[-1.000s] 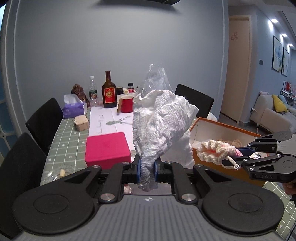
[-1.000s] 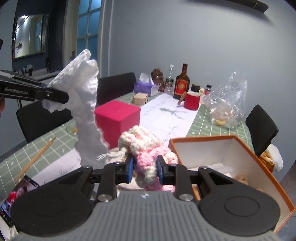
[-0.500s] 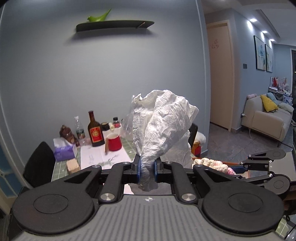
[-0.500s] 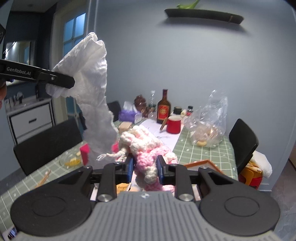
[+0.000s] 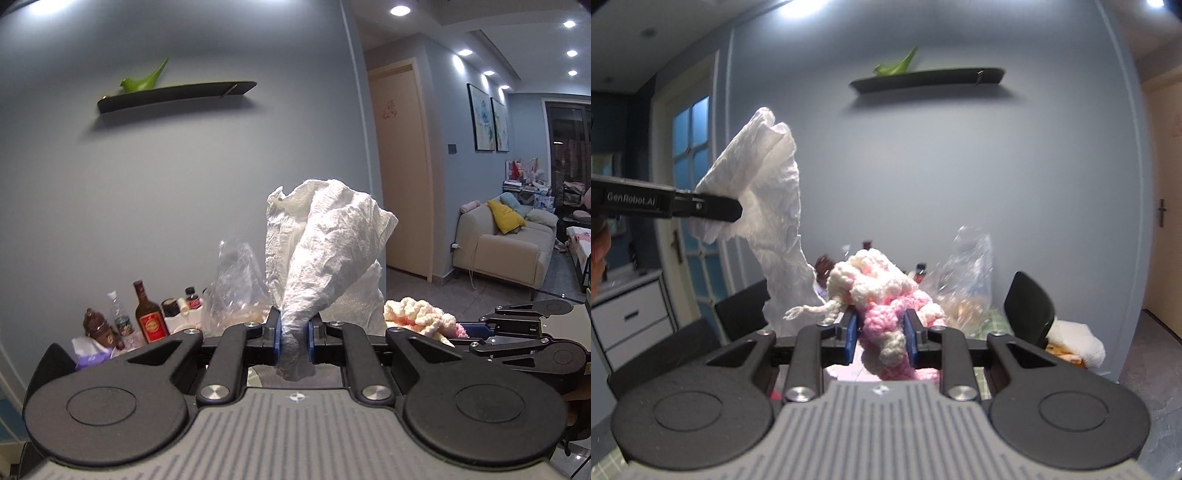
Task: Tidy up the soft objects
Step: 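Lift the tissue paper and crocheted pouch and carry them toward the orange box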
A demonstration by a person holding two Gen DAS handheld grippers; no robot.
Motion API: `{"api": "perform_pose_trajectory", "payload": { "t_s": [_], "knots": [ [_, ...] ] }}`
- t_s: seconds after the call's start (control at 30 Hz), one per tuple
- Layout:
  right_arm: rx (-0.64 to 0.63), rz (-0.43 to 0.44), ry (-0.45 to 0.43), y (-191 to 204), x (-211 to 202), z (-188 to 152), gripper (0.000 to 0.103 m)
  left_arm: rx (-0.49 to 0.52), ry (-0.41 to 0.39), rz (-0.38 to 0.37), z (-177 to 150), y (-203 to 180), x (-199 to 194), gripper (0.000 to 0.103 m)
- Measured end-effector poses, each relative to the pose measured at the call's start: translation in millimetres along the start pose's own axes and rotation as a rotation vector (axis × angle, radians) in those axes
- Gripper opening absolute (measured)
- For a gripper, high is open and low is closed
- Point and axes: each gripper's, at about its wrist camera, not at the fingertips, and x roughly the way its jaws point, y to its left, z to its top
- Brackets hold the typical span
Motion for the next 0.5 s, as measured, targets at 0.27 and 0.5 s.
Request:
{"api": "perform_pose_trajectory", "payload": {
  "t_s": [0.27,0.5],
  "knots": [
    [0.049,-0.061,-0.001,-35,3,-4,0.024,0.0,-0.025,-0.031,8,-20,45,0.014],
    [0.074,-0.114,0.108,-63,28,-35,0.024,0.004,0.05,-0.045,-21,-30,98,0.014]
  ]
}}
